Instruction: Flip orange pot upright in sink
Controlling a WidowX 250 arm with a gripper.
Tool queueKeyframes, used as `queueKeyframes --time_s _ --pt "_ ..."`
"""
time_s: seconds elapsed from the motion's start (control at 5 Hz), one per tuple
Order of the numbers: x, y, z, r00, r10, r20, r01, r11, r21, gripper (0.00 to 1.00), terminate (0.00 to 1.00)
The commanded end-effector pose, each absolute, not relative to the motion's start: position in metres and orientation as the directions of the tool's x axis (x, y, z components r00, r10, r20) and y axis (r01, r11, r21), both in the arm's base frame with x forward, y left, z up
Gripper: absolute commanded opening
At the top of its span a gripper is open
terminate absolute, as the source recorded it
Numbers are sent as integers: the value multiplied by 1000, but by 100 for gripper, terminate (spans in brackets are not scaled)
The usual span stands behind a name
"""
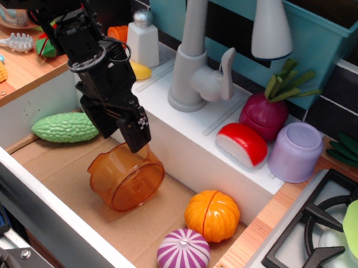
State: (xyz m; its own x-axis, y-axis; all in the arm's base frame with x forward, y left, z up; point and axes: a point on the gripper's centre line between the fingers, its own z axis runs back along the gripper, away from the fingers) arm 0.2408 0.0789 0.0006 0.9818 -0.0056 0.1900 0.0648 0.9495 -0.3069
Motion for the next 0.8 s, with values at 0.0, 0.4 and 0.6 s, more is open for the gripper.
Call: queueKeyframes --time_s 0.0,0.4,0.6 --pt "241 76 1 976 24 214 51 940 -339 100 0" --pt "239 63 -5 973 85 213 10 913 -409 100 0" --pt "239 56 -7 970 109 218 -6 905 -426 100 0"
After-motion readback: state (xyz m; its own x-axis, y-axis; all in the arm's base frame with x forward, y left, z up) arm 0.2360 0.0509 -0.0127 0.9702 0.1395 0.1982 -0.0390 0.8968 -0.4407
